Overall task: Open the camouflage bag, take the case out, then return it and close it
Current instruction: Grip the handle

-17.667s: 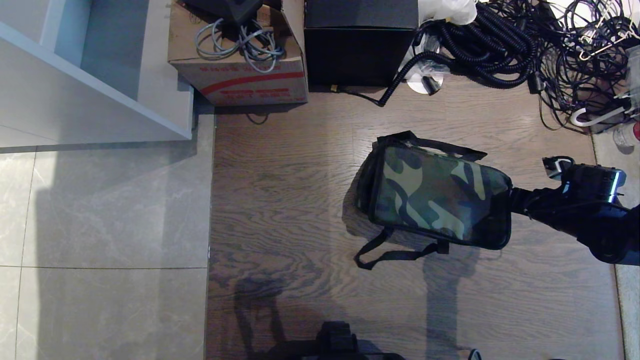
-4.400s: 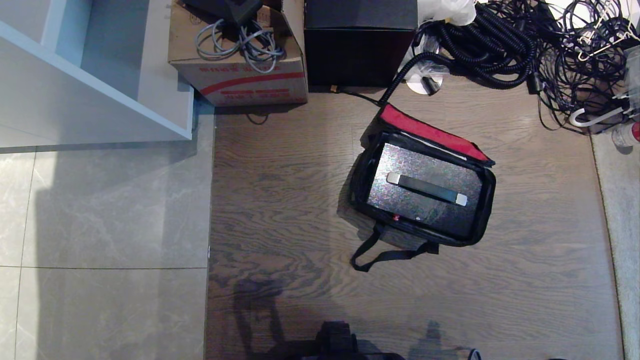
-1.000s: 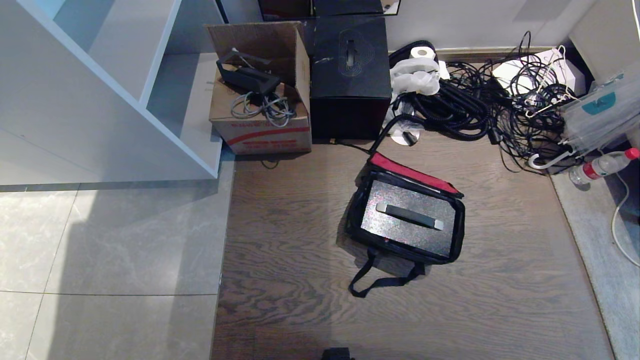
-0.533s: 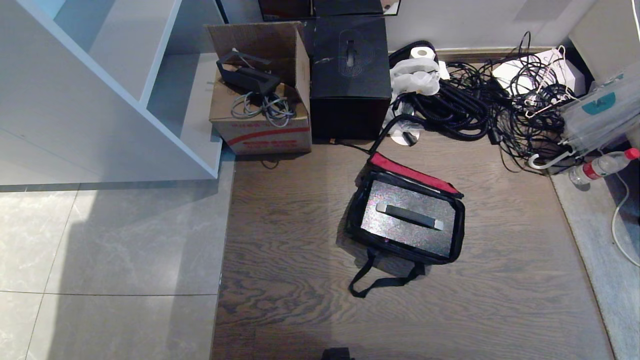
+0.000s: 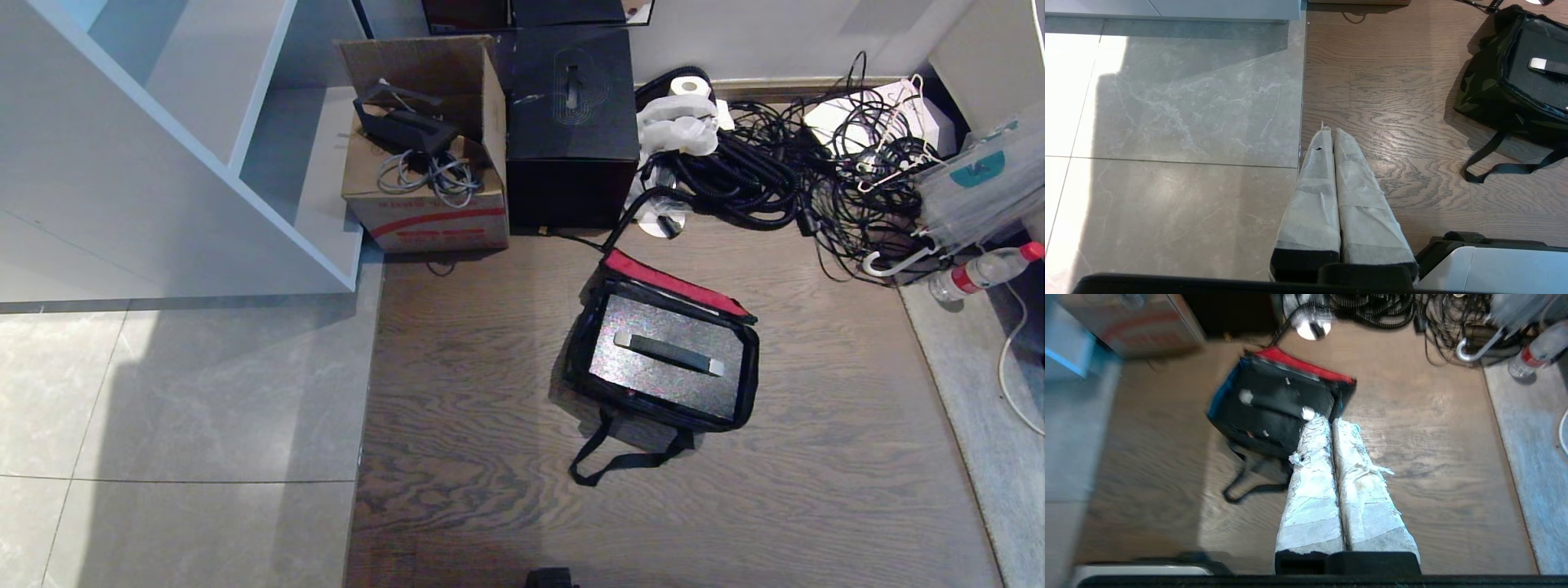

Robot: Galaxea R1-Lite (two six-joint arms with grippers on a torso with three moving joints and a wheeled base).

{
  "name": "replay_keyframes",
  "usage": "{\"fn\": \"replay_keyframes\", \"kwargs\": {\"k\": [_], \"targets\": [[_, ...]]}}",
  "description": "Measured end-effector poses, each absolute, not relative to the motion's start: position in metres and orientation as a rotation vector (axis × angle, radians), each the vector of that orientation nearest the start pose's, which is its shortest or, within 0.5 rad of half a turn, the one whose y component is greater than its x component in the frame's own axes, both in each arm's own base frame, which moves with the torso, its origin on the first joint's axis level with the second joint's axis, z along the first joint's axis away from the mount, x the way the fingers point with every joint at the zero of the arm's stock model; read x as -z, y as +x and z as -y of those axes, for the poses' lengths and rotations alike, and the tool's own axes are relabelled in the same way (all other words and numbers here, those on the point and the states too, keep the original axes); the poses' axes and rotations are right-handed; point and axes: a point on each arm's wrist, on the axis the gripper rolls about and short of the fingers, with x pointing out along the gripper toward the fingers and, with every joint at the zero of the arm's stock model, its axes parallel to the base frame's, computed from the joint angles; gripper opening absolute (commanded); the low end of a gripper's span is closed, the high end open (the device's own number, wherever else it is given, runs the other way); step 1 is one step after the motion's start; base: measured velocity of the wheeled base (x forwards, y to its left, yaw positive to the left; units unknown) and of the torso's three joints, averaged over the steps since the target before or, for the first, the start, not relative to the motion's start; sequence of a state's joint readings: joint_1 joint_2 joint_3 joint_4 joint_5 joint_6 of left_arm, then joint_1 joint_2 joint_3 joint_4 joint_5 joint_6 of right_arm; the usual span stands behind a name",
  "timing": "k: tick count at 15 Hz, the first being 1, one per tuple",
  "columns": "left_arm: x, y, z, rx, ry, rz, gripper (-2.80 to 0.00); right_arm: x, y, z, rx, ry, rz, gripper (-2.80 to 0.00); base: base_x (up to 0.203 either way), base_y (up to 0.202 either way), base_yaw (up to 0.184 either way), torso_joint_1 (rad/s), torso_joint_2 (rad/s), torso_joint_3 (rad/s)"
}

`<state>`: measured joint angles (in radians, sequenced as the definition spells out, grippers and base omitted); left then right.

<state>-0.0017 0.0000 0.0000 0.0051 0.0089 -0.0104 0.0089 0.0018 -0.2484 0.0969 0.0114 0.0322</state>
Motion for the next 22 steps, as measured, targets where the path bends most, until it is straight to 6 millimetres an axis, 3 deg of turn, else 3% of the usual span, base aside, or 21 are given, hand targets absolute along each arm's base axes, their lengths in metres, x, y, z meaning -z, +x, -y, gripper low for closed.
{"fn": "replay_keyframes", "kwargs": {"k": [2,4,6,7,9,13,15,18,20,22], "targets": [[-0.075,-0.023,0.0,-0.007,-0.01,-0.005,-2.8,-0.155,-0.072,0.0,-0.057,0.069,0.067,-2.8,0.0,0.0,0.0,0.0,0.0,0.0],[-0.075,-0.023,0.0,-0.007,-0.01,-0.005,-2.8,-0.159,-0.079,-0.001,-0.101,0.115,-0.184,-2.8,0.0,0.0,0.0,0.0,0.0,0.0],[-0.075,-0.023,0.0,-0.007,-0.01,-0.005,-2.8,-0.167,-0.067,-0.002,-0.126,0.164,-0.458,-2.8,0.0,0.0,0.0,0.0,0.0,0.0],[-0.075,-0.023,0.0,-0.007,-0.01,-0.005,-2.8,-0.179,-0.051,-0.003,-0.143,0.183,-0.543,-2.8,0.0,0.0,0.0,0.0,0.0,0.0],[-0.075,-0.023,0.0,-0.007,-0.01,-0.005,-2.8,-0.201,-0.004,-0.005,-0.179,0.212,-0.648,-2.8,0.0,0.0,0.0,0.0,0.0,0.0],[-0.075,-0.023,0.0,-0.007,-0.01,-0.005,-2.8,-0.215,0.127,-0.013,-0.249,0.198,-0.714,-2.8,0.0,0.0,0.0,0.0,0.0,0.0],[-0.075,-0.023,0.0,-0.007,-0.01,-0.004,-2.8,-0.206,0.194,-0.023,-0.289,0.161,-0.68,-2.8,0.0,0.0,0.0,0.0,0.0,0.0],[-0.075,-0.023,0.0,-0.007,-0.01,-0.004,-2.8,-0.184,0.278,-0.051,-0.364,0.114,-0.623,-2.8,0.0,0.0,0.0,0.0,0.0,0.0],[-0.075,-0.023,0.0,-0.007,-0.01,-0.005,-2.8,-0.164,0.318,-0.073,-0.411,0.087,-0.586,-2.8,0.0,0.0,0.0,0.0,0.0,0.0],[-0.075,-0.023,0.0,-0.007,-0.01,-0.005,-2.8,-0.143,0.344,-0.089,-0.444,0.053,-0.554,-2.8,0.0,0.0,0.0,0.0,0.0,0.0]]}}
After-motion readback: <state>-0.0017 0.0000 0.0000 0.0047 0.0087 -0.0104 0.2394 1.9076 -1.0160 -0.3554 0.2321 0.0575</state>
